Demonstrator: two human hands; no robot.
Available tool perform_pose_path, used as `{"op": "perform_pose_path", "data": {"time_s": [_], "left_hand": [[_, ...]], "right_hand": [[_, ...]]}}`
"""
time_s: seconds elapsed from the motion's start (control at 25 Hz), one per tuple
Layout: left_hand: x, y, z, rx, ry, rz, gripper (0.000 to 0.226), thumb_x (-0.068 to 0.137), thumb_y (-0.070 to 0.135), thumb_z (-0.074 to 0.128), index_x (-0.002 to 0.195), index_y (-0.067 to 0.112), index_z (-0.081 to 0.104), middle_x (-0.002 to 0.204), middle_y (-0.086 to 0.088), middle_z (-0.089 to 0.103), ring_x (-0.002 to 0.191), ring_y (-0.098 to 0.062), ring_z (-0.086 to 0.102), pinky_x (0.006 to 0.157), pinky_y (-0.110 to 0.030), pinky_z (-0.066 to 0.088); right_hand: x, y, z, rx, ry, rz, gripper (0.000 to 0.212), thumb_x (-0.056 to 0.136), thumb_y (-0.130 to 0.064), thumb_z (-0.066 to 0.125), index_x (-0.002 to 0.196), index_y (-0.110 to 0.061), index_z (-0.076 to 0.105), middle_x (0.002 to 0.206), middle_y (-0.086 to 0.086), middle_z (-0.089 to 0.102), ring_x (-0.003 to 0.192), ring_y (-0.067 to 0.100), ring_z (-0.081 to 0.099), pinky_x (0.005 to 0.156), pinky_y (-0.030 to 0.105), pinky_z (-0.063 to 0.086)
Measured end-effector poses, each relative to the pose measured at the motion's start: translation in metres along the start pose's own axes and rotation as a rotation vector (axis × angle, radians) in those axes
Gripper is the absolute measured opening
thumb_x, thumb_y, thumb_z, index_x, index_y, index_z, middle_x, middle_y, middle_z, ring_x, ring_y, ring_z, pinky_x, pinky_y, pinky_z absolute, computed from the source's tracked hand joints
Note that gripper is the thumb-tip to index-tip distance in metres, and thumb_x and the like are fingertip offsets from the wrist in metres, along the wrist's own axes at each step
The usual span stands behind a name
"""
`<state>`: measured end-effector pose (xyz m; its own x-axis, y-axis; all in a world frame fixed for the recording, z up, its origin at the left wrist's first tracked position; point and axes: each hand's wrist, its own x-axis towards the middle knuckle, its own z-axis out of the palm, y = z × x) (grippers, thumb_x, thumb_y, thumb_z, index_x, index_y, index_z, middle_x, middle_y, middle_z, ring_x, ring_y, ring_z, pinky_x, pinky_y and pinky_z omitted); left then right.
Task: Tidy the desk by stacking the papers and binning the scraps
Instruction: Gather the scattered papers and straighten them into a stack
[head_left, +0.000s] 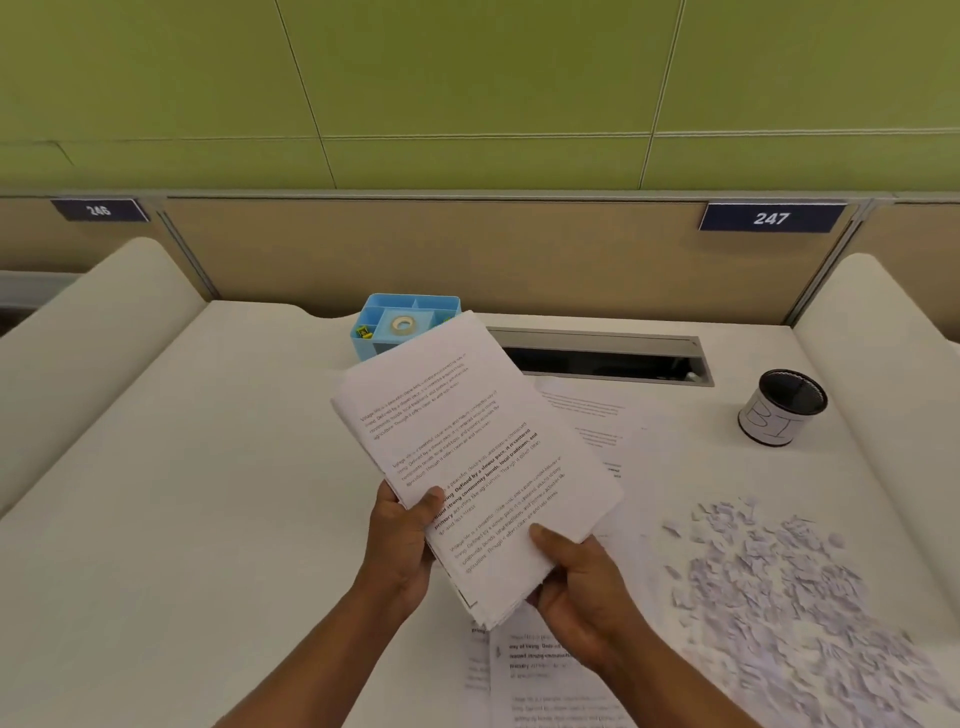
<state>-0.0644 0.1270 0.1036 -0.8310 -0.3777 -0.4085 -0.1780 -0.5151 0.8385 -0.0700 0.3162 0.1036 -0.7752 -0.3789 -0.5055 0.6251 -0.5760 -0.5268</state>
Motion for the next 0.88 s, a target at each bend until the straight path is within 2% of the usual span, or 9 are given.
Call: {"op": "perform_pose_path", "data": {"time_s": [0.08,0.2,0.4,0.48,0.56,0.64,0.76,0.88], "left_hand": [[0.004,0.008,-0.009,-0.04,-0.01,0.019,0.042,0.097,-0.006,0.056,0.13,0.02,0.057,0.122,-0.005,0.073,0.109,-0.03,0.071,0.095,-0.058,0.054],[0.014,0.027,-0.037,-0.077,-0.058,0.018,0.048,0.095,-0.008,0.056,0.134,0.02,0.056,0.127,-0.007,0.071,0.115,-0.033,0.069,0.098,-0.058,0.052],[0.053,0.07,-0.114,-0.161,-0.077,0.015,0.055,0.088,-0.006,0.061,0.138,0.015,0.057,0.131,-0.009,0.068,0.12,-0.029,0.066,0.095,-0.043,0.057],[0.076,0.087,-0.15,-0.144,-0.055,-0.002,0.055,0.084,-0.004,0.065,0.136,0.011,0.058,0.132,-0.013,0.067,0.118,-0.028,0.066,0.09,-0.039,0.06],[0.095,0.1,-0.179,-0.004,-0.047,-0.011,0.046,0.084,-0.002,0.067,0.128,0.007,0.059,0.132,-0.017,0.066,0.112,-0.029,0.067,0.083,-0.036,0.061],[0.105,0.109,-0.198,0.241,-0.073,0.047,0.04,0.085,-0.005,0.069,0.122,0.007,0.062,0.122,-0.013,0.072,0.107,-0.027,0.071,0.077,-0.03,0.06],[0.112,0.111,-0.207,0.602,-0.086,0.197,0.035,0.084,-0.005,0.076,0.111,0.017,0.071,0.103,0.006,0.078,0.097,-0.015,0.074,0.074,-0.02,0.059],[0.111,0.096,-0.209,0.731,-0.007,0.264,0.035,0.085,-0.003,0.076,0.098,0.028,0.069,0.09,0.021,0.076,0.084,0.0,0.072,0.068,-0.013,0.055]], "right_hand": [[0.01,0.009,0.018,-0.014,0.064,-0.068,0.043,0.093,0.01,0.054,0.129,-0.012,0.061,0.124,0.014,0.071,0.107,0.033,0.071,0.086,0.053,0.06],[0.023,0.015,0.041,-0.102,0.049,-0.112,0.041,0.094,0.011,0.052,0.126,-0.012,0.061,0.121,0.012,0.072,0.109,0.032,0.071,0.092,0.055,0.057],[0.053,0.011,0.054,-0.443,0.118,-0.181,0.037,0.093,0.011,0.056,0.123,-0.01,0.063,0.118,0.011,0.074,0.104,0.03,0.072,0.085,0.047,0.061],[0.06,0.006,0.054,-0.581,0.121,-0.203,0.032,0.094,0.007,0.057,0.119,-0.012,0.065,0.116,0.012,0.074,0.102,0.03,0.073,0.084,0.048,0.06],[0.066,0.006,0.056,-0.646,0.084,-0.223,0.03,0.094,0.006,0.058,0.117,-0.011,0.067,0.114,0.012,0.075,0.104,0.031,0.072,0.085,0.05,0.059],[0.071,0.01,0.06,-0.696,0.04,-0.241,0.029,0.093,0.005,0.06,0.115,-0.011,0.069,0.112,0.011,0.075,0.105,0.03,0.071,0.087,0.049,0.058],[0.082,0.028,0.064,-0.818,0.05,-0.263,0.027,0.093,0.003,0.063,0.111,-0.015,0.073,0.108,0.007,0.076,0.104,0.026,0.071,0.084,0.039,0.058],[0.093,0.046,0.065,-0.845,0.127,-0.293,0.027,0.093,0.002,0.064,0.109,-0.019,0.073,0.103,0.002,0.077,0.103,0.022,0.071,0.086,0.037,0.059]]}}
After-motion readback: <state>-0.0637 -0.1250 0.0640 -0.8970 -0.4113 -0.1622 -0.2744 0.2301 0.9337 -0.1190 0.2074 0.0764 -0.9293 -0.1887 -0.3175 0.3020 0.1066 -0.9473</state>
